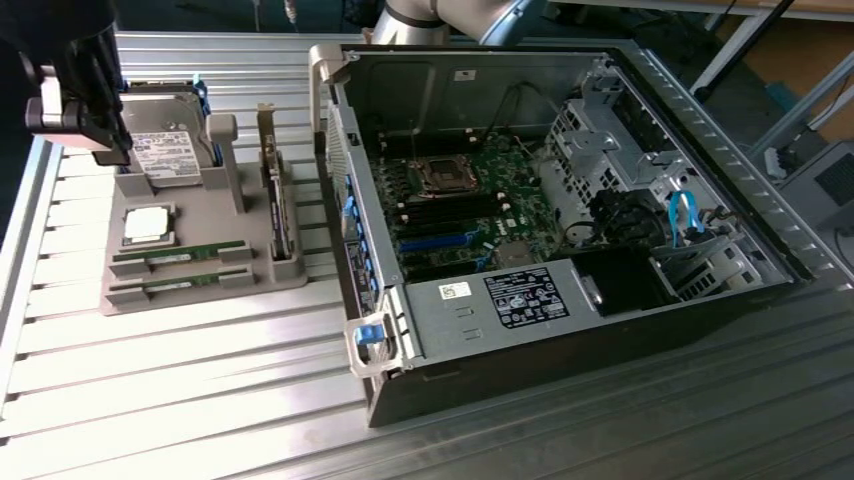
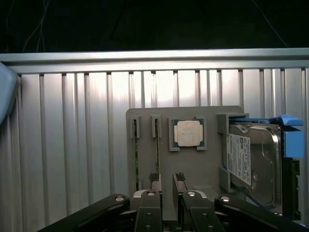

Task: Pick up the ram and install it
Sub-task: 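Pick up the ram and move it above insertion slot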

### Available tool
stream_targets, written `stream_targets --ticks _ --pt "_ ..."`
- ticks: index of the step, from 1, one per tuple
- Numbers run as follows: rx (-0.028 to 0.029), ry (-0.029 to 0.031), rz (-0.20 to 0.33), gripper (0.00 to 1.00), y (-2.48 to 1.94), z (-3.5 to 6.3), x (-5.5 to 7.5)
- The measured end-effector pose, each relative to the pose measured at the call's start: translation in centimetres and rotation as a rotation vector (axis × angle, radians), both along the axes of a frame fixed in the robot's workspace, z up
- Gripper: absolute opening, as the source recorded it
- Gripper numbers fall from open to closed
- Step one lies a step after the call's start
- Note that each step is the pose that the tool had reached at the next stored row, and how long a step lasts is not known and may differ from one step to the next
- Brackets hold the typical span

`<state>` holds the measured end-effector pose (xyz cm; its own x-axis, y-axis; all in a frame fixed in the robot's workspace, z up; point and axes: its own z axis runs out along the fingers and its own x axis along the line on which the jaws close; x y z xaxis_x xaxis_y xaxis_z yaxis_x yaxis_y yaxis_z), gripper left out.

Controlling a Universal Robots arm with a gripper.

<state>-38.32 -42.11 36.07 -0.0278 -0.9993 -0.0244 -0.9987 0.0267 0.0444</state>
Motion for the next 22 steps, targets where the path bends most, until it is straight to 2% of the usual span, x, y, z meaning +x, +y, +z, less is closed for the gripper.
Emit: stream_targets --ticks 8,22 --pt "0.0001 -0.0001 0.000 0.24 0.00 -0.90 0.0" --pt "0.0000 -0.0001 0.000 0.24 0.00 -3.12 0.0"
